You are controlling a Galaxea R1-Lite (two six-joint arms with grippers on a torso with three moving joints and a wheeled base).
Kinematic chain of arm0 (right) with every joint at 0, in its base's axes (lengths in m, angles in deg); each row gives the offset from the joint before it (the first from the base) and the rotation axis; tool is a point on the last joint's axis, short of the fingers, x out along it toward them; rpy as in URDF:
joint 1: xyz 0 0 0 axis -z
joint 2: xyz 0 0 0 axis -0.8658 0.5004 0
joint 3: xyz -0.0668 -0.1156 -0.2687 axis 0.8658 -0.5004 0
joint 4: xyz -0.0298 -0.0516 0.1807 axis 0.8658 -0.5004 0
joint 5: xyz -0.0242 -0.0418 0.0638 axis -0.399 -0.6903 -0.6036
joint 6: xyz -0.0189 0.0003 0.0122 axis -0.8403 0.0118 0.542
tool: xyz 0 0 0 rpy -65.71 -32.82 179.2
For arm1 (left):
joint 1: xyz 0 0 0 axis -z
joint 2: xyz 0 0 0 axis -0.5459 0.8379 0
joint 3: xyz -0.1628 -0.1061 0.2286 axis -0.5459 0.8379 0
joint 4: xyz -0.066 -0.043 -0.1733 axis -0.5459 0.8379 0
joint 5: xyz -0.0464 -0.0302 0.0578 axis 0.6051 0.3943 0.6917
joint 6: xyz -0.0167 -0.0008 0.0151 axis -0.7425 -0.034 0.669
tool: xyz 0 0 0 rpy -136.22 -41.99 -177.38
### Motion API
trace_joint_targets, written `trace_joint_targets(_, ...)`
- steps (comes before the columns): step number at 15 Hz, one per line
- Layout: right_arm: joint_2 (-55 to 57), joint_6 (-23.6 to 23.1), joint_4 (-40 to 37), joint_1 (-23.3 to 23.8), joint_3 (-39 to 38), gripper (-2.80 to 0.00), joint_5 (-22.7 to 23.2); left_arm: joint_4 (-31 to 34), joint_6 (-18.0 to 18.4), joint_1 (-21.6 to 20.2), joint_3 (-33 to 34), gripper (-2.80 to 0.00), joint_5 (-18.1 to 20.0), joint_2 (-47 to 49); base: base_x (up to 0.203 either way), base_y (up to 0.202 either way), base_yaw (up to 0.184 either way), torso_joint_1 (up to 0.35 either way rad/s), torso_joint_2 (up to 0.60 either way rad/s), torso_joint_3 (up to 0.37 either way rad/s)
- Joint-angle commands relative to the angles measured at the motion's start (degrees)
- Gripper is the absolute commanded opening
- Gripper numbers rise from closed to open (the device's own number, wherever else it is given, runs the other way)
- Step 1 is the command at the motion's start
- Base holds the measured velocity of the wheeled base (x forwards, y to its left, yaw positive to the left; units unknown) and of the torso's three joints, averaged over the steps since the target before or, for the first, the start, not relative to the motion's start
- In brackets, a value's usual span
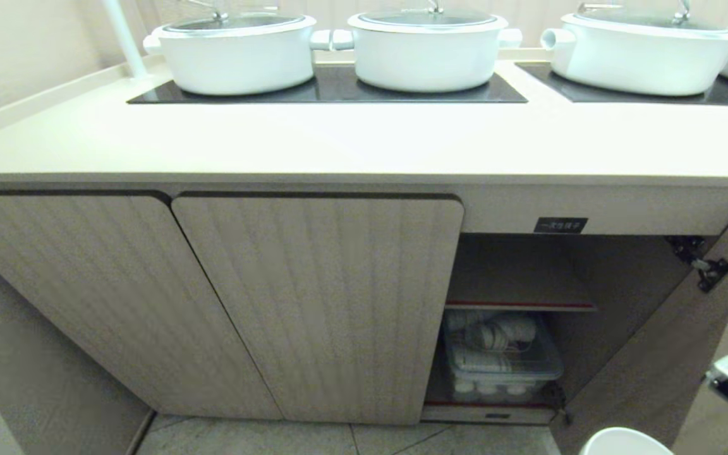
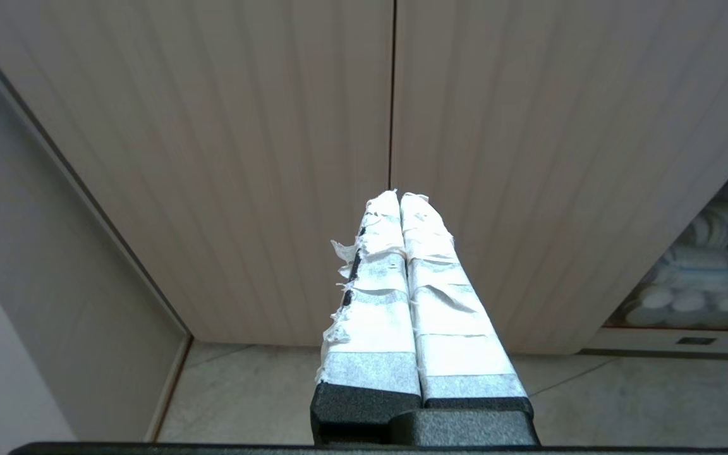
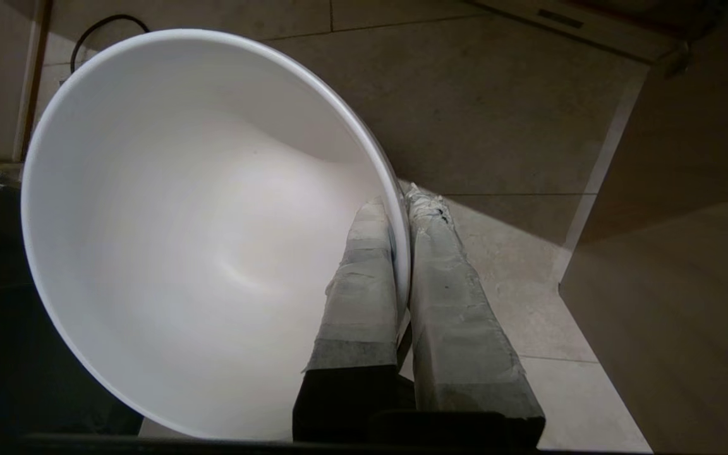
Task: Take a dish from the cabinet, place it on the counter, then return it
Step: Place it on the table
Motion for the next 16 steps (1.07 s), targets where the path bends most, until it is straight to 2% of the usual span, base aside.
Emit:
trace_joint_targets(1, 0.1, 0.0, 0.0, -0.1, 0.2, -2.80, 0.1, 0.0, 0.0, 0.0, 0.0, -2.80, 0.0, 0.0, 0.000, 0.000, 0.000, 0.199, -0.48, -0.282)
trace_joint_targets(16, -0.2, -0.2, 0.1, -0.1, 0.0, -2.80, 0.2, 0.0, 0.0, 0.0, -0.1, -2.80, 0.0, 0.0, 0.000, 0.000, 0.000, 0.238, -0.54, -0.302)
